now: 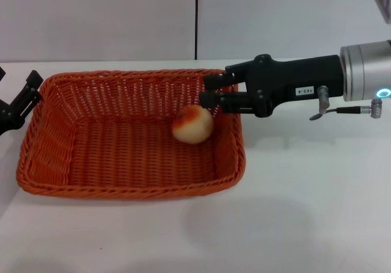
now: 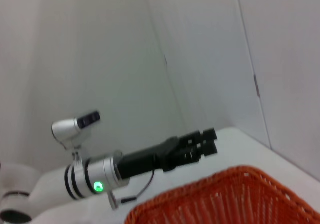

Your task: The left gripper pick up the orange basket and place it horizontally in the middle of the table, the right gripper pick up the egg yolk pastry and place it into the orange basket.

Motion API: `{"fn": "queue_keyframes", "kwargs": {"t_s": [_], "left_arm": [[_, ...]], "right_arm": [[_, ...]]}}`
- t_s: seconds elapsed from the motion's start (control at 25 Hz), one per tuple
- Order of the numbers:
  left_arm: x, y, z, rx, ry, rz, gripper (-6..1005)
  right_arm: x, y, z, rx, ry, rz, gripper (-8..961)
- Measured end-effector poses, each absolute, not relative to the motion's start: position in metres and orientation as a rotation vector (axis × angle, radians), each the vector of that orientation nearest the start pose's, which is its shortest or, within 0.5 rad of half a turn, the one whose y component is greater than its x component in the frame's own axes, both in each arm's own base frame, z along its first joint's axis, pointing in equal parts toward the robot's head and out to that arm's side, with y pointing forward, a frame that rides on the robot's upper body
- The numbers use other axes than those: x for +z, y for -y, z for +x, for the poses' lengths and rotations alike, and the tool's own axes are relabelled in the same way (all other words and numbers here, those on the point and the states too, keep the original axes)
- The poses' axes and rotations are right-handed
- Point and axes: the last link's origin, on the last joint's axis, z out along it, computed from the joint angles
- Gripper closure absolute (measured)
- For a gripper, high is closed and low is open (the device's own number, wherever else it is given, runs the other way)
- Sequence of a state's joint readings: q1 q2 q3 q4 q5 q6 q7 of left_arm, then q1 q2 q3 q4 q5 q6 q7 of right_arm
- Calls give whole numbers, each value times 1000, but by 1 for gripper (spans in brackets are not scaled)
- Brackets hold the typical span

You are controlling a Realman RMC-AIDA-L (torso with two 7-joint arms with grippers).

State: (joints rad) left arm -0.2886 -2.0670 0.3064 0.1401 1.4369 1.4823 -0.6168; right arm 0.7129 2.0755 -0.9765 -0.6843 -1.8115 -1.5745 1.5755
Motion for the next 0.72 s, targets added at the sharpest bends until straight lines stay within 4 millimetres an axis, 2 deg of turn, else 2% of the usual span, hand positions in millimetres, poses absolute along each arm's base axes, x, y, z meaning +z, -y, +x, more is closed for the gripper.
{"fn": "queue_keyframes", "kwargs": {"t_s": [0.16, 0.24, 0.28, 0.44, 0.56, 0.6, 0.64, 0.72], "left_arm": [[18, -260, -361, -916, 615, -1735, 181], [18, -260, -361, -916, 615, -1735, 181], [18, -260, -361, -916, 615, -1735, 181], [19, -258, -362, -912, 610, -1734, 181], [20, -251, -367, -871, 584, -1711, 181], [21, -250, -369, -865, 582, -1705, 181], [22, -247, -371, -857, 580, -1694, 181], [24, -246, -372, -854, 580, -1685, 181]], "right_arm": [[-15, -356, 161, 847, -470, -2987, 589], [-2, -349, 164, 886, -457, -2972, 521], [-2, -349, 164, 886, -457, -2972, 492], [21, -335, 179, 933, -439, -2875, 378], [42, -326, 196, 956, -443, -2743, 379], [55, -321, 210, 970, -466, -2640, 379], [55, -321, 210, 970, -466, -2640, 379], [70, -315, 228, 998, -489, -2521, 380]]}}
